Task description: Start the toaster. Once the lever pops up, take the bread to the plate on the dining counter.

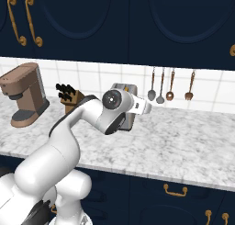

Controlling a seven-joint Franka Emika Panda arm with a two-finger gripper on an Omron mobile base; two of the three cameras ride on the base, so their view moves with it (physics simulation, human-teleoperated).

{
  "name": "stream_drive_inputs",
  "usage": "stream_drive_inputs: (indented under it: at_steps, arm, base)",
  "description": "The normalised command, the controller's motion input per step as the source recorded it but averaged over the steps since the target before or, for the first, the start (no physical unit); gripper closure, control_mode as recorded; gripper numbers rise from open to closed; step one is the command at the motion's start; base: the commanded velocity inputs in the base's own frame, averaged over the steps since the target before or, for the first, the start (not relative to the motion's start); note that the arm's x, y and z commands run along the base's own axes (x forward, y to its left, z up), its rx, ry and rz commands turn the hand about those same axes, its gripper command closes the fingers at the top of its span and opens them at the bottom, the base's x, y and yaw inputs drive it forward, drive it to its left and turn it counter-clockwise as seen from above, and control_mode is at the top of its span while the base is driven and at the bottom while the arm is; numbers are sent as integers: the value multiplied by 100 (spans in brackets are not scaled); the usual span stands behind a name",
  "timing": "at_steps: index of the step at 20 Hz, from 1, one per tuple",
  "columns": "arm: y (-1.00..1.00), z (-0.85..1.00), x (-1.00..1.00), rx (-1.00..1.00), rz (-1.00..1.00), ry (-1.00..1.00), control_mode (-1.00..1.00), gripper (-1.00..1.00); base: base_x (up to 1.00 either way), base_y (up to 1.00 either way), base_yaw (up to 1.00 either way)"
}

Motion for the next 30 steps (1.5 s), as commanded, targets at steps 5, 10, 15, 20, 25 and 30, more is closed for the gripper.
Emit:
stream_drive_inputs:
  at_steps: [5,10,15,20,25,30]
  arm:
    - [0,0,0,0,0,0,-100,-100]
    - [0,0,0,0,0,0,-100,-100]
    - [0,0,0,0,0,0,-100,-100]
    - [0,0,0,0,0,0,-100,-100]
    - [0,0,0,0,0,0,-100,-100]
    - [0,0,0,0,0,0,-100,-100]
  base:
    - [0,0,0]
    - [0,0,0]
    - [0,0,0]
    - [0,0,0]
    - [0,0,0]
    - [0,0,0]
